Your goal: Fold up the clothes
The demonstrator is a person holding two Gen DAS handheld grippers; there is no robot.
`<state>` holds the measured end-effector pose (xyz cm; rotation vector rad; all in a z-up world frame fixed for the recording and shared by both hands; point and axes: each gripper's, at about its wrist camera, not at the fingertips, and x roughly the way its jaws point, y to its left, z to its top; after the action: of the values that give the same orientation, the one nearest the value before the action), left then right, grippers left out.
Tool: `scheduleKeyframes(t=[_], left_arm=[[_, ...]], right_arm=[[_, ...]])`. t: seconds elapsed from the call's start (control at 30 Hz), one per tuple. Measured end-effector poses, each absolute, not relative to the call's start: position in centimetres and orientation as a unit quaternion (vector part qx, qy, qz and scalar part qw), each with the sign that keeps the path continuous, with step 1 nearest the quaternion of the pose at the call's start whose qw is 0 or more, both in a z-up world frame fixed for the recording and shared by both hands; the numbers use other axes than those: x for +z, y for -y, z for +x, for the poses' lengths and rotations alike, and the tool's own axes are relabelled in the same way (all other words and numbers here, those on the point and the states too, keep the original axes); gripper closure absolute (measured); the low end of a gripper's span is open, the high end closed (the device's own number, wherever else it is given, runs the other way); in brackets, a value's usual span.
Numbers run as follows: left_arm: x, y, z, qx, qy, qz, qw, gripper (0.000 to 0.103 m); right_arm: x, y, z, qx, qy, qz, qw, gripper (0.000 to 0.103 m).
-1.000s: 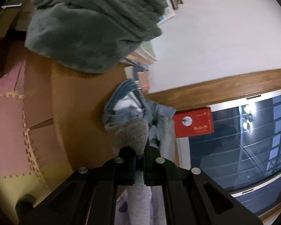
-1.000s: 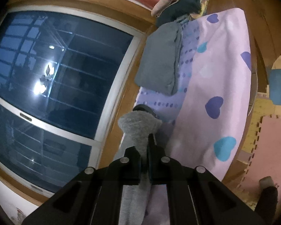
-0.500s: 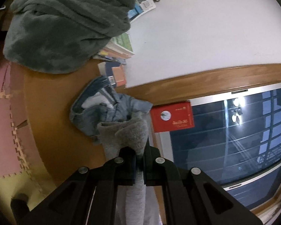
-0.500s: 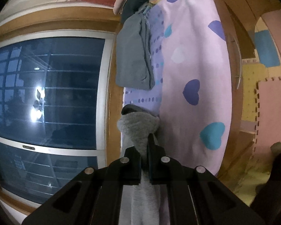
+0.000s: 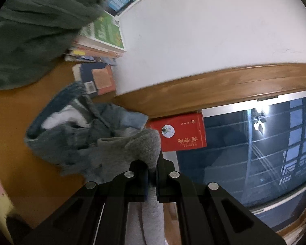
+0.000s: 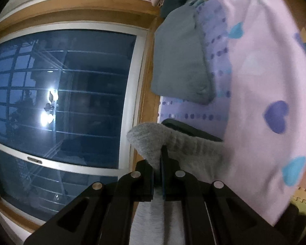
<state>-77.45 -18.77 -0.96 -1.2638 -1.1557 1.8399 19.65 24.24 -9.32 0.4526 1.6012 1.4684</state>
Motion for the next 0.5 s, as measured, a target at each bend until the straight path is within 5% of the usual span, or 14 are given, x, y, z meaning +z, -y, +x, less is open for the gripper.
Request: scheduleKeyframes(t=[0.5], left_arm=[[-3.5,8.9,-82.0,0.702,0.424,-0.522,0.233,0.099]], right_arm=[[-13.1,-38.6,12.5,0.587,-0.650,0.093,0.474,0.099]])
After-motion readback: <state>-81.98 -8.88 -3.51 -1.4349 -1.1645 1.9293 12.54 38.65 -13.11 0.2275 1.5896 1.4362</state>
